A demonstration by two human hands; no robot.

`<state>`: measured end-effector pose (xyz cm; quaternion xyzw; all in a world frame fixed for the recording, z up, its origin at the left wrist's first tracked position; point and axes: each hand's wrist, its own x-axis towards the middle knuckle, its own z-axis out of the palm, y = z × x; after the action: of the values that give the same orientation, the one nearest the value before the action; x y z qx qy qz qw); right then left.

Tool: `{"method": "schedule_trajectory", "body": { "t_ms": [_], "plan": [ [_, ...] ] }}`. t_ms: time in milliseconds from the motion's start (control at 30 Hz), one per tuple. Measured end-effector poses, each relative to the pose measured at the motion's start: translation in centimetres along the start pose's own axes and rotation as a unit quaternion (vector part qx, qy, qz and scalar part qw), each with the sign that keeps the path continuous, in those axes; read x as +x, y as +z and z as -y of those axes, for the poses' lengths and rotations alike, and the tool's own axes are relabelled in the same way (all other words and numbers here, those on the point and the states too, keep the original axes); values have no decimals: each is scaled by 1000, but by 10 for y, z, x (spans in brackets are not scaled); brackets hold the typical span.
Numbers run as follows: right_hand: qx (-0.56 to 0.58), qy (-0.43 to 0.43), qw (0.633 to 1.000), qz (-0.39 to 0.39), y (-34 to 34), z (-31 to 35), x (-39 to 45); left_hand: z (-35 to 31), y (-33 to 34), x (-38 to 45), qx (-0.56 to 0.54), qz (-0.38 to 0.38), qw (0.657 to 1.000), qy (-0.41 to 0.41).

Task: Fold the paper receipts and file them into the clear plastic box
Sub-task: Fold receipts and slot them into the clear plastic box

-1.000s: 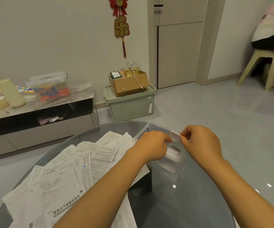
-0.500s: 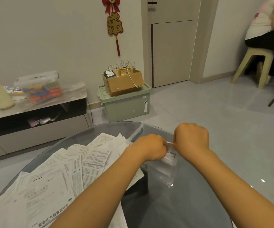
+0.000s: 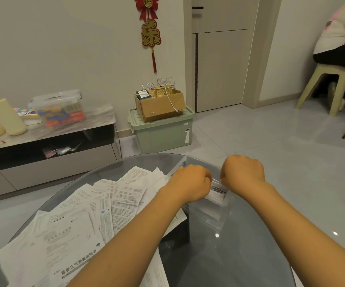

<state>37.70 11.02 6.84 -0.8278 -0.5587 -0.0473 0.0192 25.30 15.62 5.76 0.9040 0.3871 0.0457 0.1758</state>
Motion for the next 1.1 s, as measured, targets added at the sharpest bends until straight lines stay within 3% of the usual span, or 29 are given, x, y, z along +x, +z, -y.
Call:
{"method": "schedule_trajectory", "body": {
  "t_ms": [200,433,733,867,1100],
  "plan": [
    [156,-38,985,-65,-22,3,-41,-12,-16,-48,-7,-90,996,0],
    [299,-114,945,-60,-25,41,-109,-7,-10,-147,-63,-156,983,-68],
    [296,-190,936,3,19,85,-166,26,25,-232,-80,-163,967,-179],
    [272,-228,934,32,34,95,-175,39,43,-246,-71,-143,970,-184],
    [245,-283,925,63,43,105,-177,47,53,-257,41,-88,978,-182]
  ]
}}
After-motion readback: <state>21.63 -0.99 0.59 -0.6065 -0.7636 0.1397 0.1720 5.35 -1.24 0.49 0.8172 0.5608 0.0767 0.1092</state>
